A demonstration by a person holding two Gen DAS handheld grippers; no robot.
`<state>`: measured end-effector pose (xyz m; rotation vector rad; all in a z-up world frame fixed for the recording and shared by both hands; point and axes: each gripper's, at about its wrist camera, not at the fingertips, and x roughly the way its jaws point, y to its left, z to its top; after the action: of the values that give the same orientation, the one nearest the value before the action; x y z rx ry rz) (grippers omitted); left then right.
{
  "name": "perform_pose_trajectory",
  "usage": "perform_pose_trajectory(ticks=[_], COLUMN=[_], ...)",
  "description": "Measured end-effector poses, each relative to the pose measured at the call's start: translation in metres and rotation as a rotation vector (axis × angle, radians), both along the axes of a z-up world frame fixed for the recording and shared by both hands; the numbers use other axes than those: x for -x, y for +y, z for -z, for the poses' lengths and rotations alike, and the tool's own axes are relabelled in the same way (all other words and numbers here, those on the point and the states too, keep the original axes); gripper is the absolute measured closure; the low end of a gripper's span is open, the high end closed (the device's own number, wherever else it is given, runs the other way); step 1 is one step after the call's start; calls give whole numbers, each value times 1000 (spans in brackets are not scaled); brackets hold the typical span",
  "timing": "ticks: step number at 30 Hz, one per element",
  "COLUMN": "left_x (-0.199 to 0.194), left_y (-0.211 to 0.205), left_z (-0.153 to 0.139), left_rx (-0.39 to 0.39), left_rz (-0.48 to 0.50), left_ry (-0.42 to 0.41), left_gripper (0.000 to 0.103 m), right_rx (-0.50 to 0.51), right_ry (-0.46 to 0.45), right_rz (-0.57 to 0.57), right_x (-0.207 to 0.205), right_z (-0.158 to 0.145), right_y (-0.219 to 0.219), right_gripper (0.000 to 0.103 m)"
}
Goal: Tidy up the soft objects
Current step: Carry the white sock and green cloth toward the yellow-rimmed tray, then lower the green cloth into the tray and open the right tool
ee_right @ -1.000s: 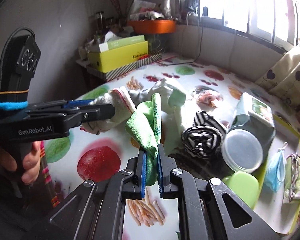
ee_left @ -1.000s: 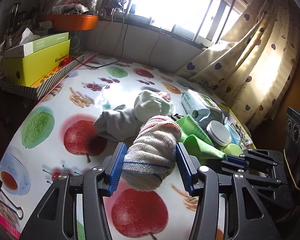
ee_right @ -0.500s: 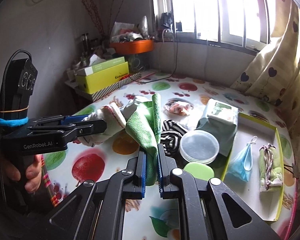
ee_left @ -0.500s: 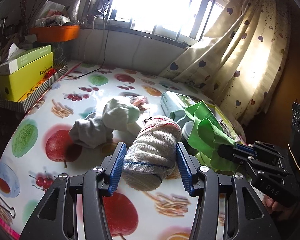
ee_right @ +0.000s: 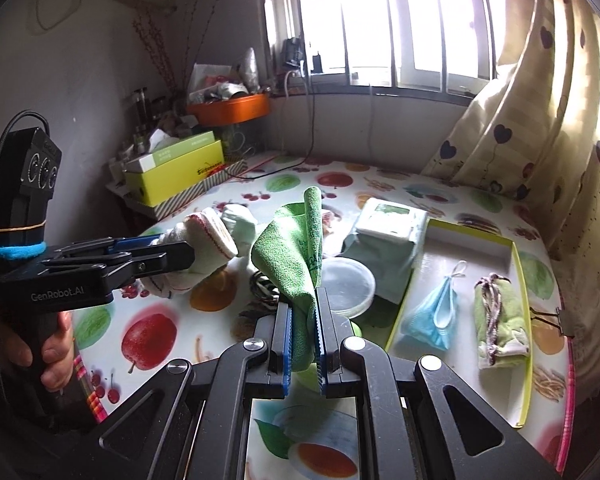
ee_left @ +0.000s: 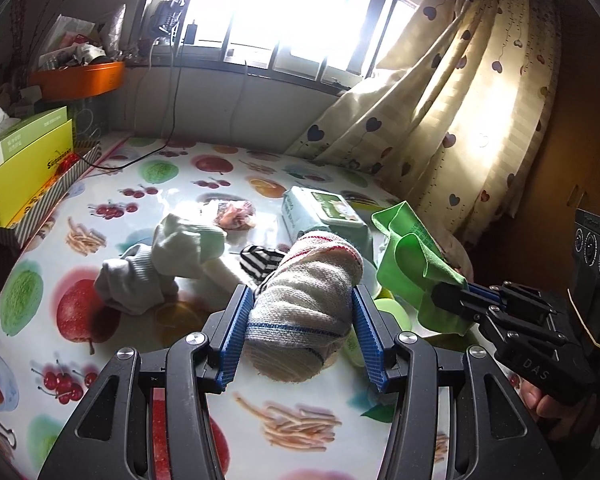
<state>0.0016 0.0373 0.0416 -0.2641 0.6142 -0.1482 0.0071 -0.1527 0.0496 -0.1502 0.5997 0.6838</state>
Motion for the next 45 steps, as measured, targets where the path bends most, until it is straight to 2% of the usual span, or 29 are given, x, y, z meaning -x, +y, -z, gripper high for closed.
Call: perform_pose_trajectory(ticks=[12, 22, 40, 43, 44, 45], left_x=[-19, -33, -52, -55, -56, -57], left_y=[-35, -50, -67, -73, -75, -77], left_z=[-9, -10, -7, -7, -7, -8], left_rx=[-13, -14, -23, -27, -30, -32], left_rz=[90, 125, 168, 181, 184, 188], left_ry=[-12, -7, 10, 14, 15, 16], left_gripper=[52, 52, 52, 52, 52, 52], right_rx=[-16, -19, 36, 66, 69, 70], right_ry=[-2, 17, 174, 219, 229, 235], right_rz=[130, 238, 321, 320, 321, 323], right_x=[-15, -37, -70, -74, -75, -75], right_z=[0, 8, 55, 67, 69, 71], right_y=[-47, -79, -101, -102, -102, -103], right_gripper=[94, 94, 94, 92, 86, 74])
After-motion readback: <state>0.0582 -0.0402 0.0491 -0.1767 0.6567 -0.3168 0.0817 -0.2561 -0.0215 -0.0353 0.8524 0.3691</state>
